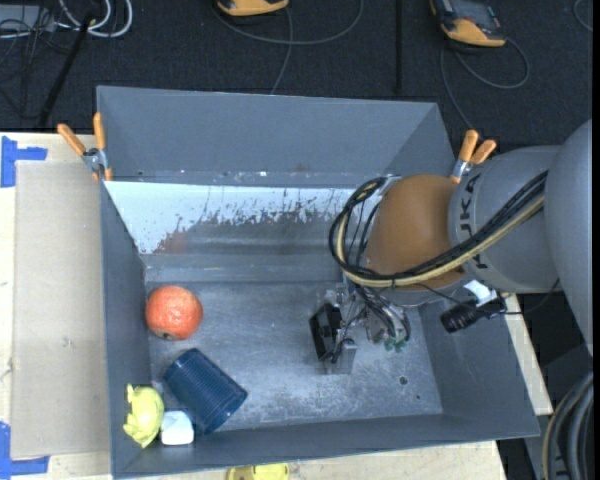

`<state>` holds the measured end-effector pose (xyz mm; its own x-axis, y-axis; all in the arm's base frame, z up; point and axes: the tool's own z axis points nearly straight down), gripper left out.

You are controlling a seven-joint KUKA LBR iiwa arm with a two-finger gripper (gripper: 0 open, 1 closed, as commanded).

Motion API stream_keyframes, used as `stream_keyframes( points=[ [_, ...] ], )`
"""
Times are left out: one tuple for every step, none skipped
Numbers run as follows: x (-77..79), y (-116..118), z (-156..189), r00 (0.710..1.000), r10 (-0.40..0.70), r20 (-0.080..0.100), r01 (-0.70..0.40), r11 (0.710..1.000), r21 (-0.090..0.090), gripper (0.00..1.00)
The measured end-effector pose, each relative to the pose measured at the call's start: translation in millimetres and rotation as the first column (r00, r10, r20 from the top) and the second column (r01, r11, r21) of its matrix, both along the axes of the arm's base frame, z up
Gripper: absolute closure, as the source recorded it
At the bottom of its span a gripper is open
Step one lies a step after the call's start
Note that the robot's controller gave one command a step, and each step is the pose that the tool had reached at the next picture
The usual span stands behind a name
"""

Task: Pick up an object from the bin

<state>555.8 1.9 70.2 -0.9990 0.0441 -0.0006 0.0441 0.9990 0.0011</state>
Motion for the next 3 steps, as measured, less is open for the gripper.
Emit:
stream_keyframes(
  points=[
    [14.7, -5, 38, 0.999, -0.037, -0.010, 0.037, 0.999, -0.001, 1.00],
    [19.1, -15, 60, 0.997, 0.079, 0.009, -0.079, 0.997, -0.002, 1.00],
    [32.1, -21, 34, 0.953, 0.303, 0.001, -0.303, 0.953, -0.001, 1.00]
  ],
)
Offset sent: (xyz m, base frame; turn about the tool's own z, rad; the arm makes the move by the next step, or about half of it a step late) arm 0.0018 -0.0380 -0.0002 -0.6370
